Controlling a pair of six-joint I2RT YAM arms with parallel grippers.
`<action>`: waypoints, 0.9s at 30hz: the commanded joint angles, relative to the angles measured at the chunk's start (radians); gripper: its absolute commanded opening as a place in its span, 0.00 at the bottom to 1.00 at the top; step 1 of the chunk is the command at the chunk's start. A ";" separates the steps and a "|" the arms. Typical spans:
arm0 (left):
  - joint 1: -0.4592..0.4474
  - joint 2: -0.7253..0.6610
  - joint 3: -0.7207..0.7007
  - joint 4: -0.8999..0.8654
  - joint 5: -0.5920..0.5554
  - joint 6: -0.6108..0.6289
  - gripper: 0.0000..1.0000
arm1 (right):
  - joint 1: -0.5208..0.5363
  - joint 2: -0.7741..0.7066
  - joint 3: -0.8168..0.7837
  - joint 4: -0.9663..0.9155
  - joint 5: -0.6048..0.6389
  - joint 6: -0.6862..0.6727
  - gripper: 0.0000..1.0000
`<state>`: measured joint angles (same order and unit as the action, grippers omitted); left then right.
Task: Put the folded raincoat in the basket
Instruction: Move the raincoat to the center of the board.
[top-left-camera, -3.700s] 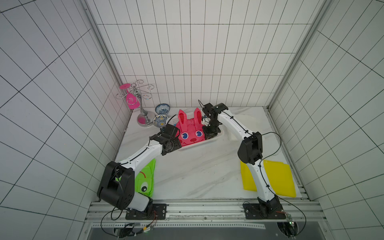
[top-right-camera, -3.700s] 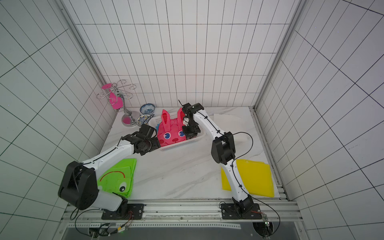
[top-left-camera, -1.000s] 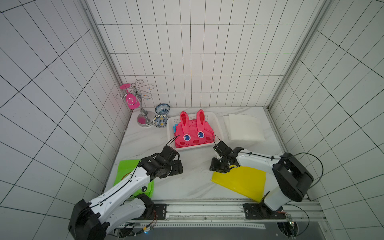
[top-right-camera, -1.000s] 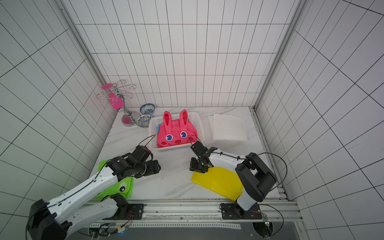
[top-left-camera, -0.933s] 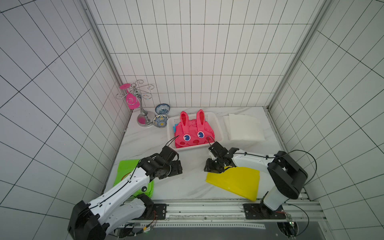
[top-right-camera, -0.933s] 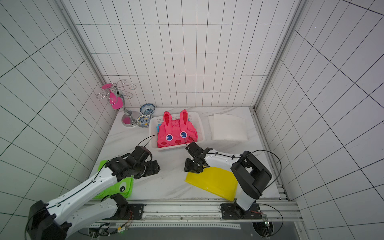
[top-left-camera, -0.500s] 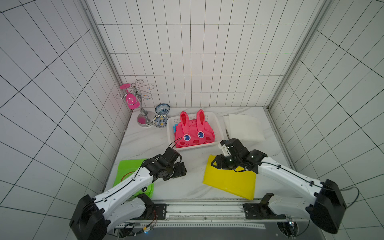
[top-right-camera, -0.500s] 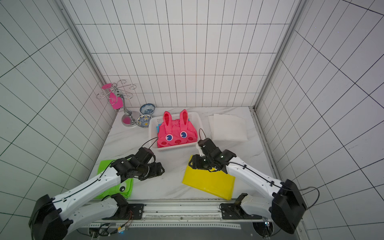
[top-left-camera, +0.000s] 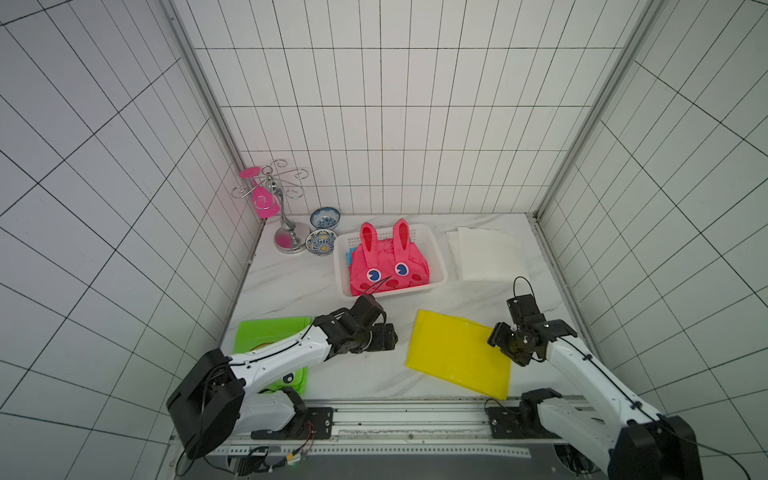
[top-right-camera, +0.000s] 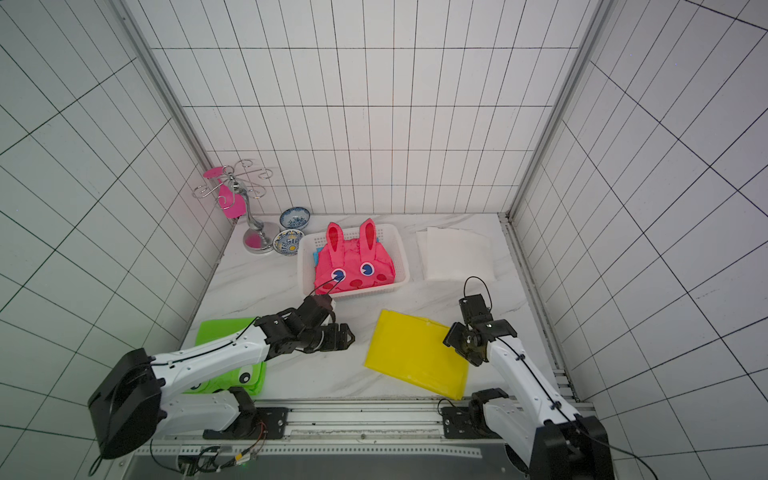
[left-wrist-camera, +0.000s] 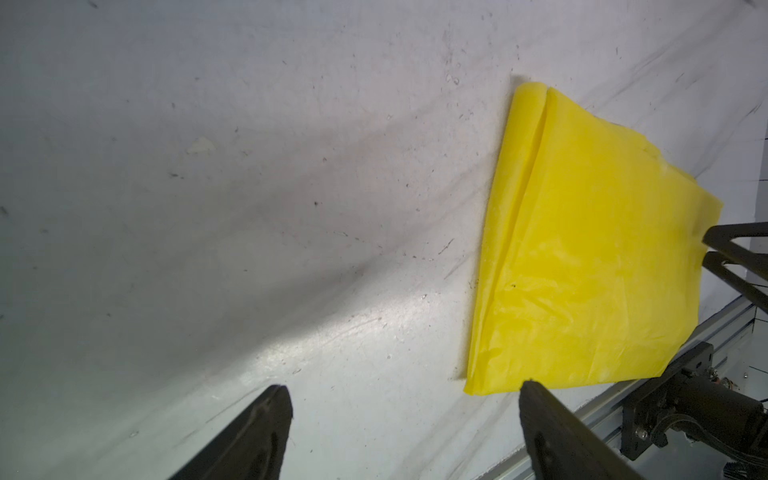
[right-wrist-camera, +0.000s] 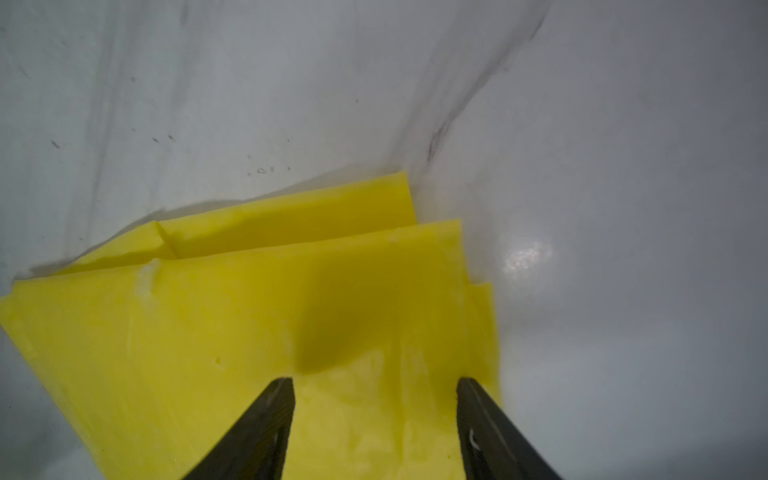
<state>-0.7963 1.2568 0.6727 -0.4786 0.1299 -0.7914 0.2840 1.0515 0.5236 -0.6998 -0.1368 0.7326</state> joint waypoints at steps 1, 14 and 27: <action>0.014 0.023 -0.008 0.033 -0.025 0.016 0.89 | -0.009 0.114 -0.038 0.164 -0.133 -0.071 0.64; 0.155 -0.086 -0.107 -0.051 0.014 -0.011 0.92 | 0.220 0.334 0.130 0.361 -0.324 -0.154 0.56; 0.154 0.093 -0.092 -0.042 0.098 -0.025 0.94 | 0.096 0.201 0.119 0.048 -0.173 -0.208 0.60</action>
<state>-0.6437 1.2900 0.6041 -0.5549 0.1627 -0.8257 0.3855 1.2388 0.6479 -0.5682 -0.3309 0.5491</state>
